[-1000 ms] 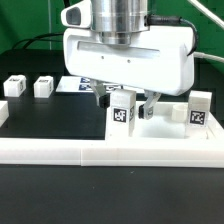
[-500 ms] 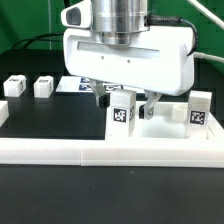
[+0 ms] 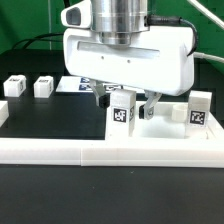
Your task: Assemble square table
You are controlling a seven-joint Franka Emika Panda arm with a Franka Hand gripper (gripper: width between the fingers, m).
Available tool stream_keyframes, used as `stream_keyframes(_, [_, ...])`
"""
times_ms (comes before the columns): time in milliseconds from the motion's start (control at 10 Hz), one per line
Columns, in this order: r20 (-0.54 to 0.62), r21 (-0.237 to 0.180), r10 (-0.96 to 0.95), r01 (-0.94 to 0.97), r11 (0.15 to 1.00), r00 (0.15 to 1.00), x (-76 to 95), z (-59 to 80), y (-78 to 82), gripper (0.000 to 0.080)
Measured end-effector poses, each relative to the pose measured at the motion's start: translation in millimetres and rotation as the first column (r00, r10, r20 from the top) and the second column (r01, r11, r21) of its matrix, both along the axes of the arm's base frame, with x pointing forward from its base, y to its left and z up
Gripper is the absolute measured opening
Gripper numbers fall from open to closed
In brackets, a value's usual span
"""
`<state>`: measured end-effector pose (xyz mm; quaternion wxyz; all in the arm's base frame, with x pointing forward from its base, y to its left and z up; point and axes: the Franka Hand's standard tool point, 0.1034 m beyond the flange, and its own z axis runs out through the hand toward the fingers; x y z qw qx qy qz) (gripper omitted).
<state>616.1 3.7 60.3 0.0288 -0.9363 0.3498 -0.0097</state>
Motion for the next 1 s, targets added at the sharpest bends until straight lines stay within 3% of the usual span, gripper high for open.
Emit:
stream_keyframes(100, [0.001, 0.001, 0.007, -0.007, 1.0, 1.0, 0.2, 1.4, 0.3, 0.0649])
stream_keyframes(200, [0.002, 0.01, 0.067, -0.067, 0.998, 0.998, -1.6, 12.1, 2.2, 0.0649])
stream_keyframes(400, [0.017, 0.021, 0.182, -0.182, 0.983, 0.983, -21.3, 30.0, -1.2, 0.0649])
stream_keyframes(600, [0.039, 0.019, 0.218, -0.219, 0.976, 0.975, -24.8, 48.5, 3.9, 0.0649])
stream_keyframes(900, [0.032, 0.015, 0.269, -0.269, 0.963, 0.963, -26.5, 42.0, 1.6, 0.0649])
stream_keyframes(1000, [0.036, 0.005, 0.376, -0.377, 0.926, 0.926, -27.5, 39.8, 0.1, 0.0649])
